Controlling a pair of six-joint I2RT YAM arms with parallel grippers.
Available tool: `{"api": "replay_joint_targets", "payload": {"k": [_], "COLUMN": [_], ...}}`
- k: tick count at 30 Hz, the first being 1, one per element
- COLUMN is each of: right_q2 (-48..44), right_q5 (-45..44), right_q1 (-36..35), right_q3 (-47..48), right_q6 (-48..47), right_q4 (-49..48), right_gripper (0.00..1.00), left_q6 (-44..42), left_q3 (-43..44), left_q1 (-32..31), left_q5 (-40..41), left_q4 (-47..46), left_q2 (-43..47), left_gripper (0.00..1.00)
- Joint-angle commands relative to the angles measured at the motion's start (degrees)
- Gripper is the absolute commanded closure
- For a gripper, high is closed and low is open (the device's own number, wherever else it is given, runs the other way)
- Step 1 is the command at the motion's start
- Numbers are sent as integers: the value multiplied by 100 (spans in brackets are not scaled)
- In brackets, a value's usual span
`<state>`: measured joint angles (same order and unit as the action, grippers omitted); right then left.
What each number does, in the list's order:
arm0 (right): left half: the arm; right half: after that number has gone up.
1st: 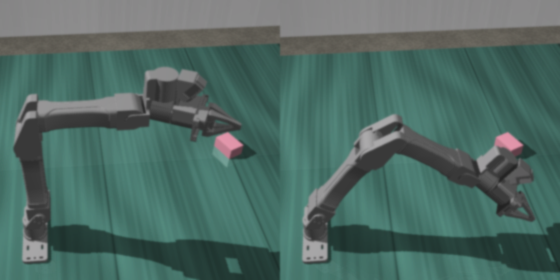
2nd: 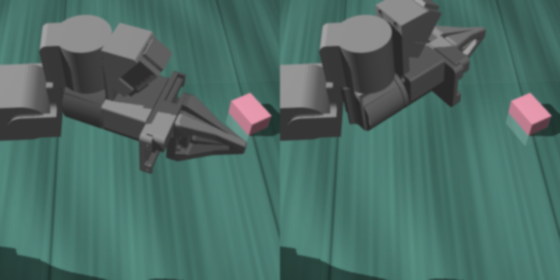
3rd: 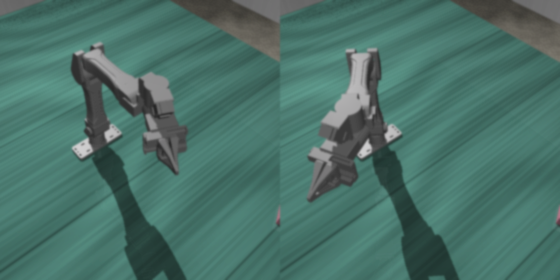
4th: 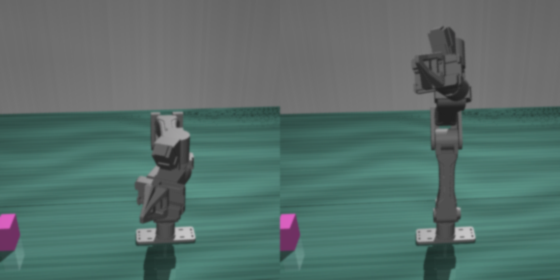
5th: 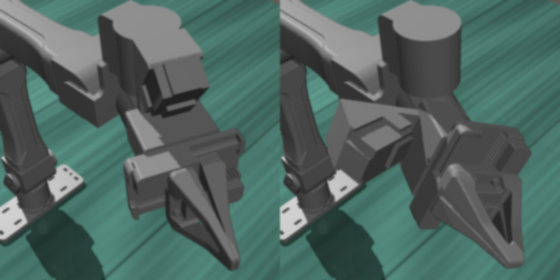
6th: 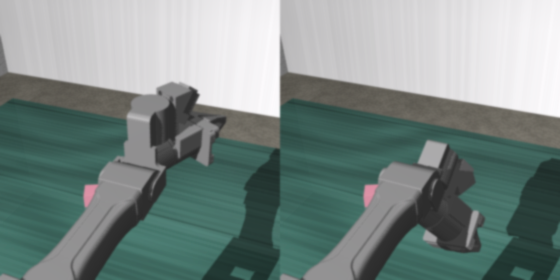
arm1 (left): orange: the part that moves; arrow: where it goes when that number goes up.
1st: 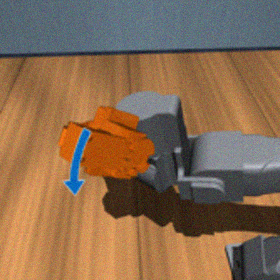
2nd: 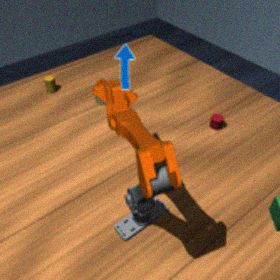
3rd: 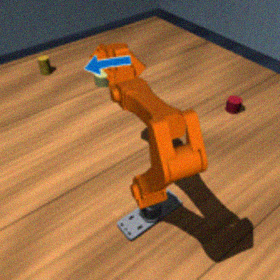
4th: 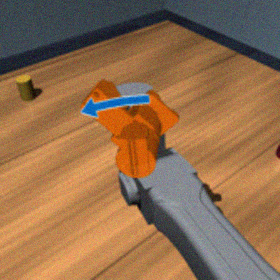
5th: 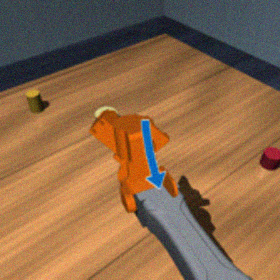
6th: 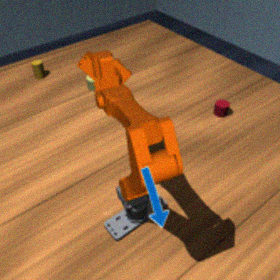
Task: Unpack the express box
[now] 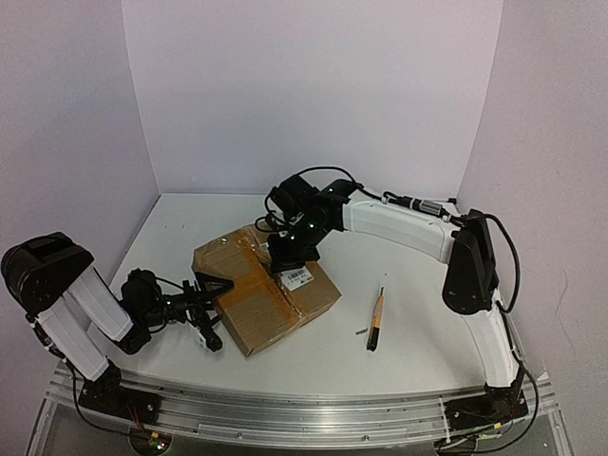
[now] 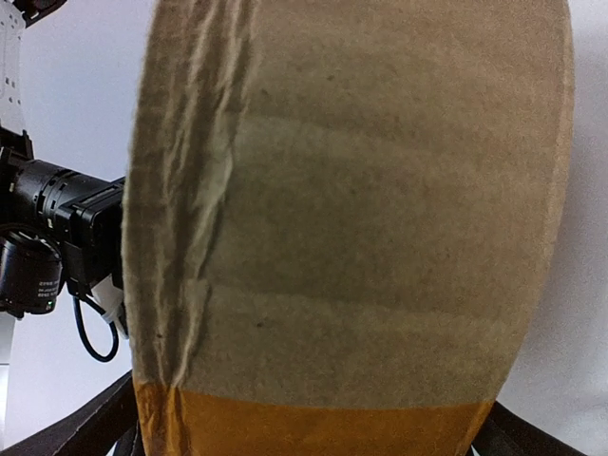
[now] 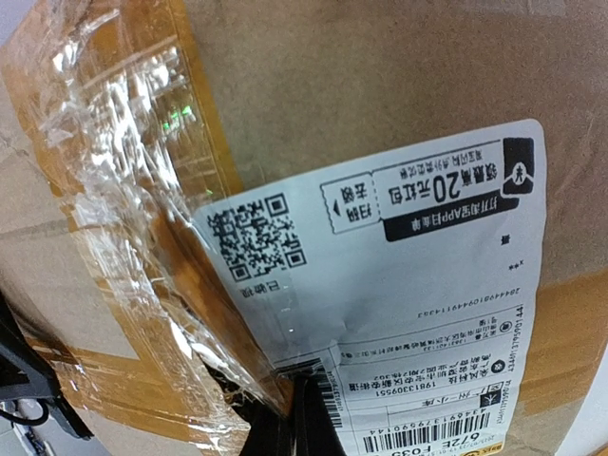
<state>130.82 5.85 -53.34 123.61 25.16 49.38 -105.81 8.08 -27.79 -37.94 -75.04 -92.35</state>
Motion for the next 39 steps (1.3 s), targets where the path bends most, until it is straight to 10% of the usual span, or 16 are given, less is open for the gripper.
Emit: {"api": "replay_joint_targets", "payload": {"k": [1, 7, 12, 15, 22, 39], "right_q2": [-324, -389, -345, -322, 35, 382], "right_q5": [369, -483, -1995, -2846, -3706, -3479], "right_q1": [-19, -54, -373, -582, -916, -1337], "right_q3": [206, 96, 39, -35, 225, 215], "right_q6": [171, 122, -375, -647, -1123, -2180], "right_q4": [-271, -271, -232, -189, -183, -136], "right_gripper": [100, 100, 100, 100, 65, 38], "left_q6": [-287, -446, -308, -176, 437, 888], "left_q3": [126, -117, -145, -67, 375, 717], "left_q1": [10, 2, -1, -6, -90, -236], "left_q5": [-145, -348, -424, -466, -533, 90], "left_q4": [-259, -369, -155, 483, 2754, 2840], "left_q2": [-79, 70, 414, 887, 2336, 2185], "left_gripper": [13, 51, 62, 64, 64, 65]}}
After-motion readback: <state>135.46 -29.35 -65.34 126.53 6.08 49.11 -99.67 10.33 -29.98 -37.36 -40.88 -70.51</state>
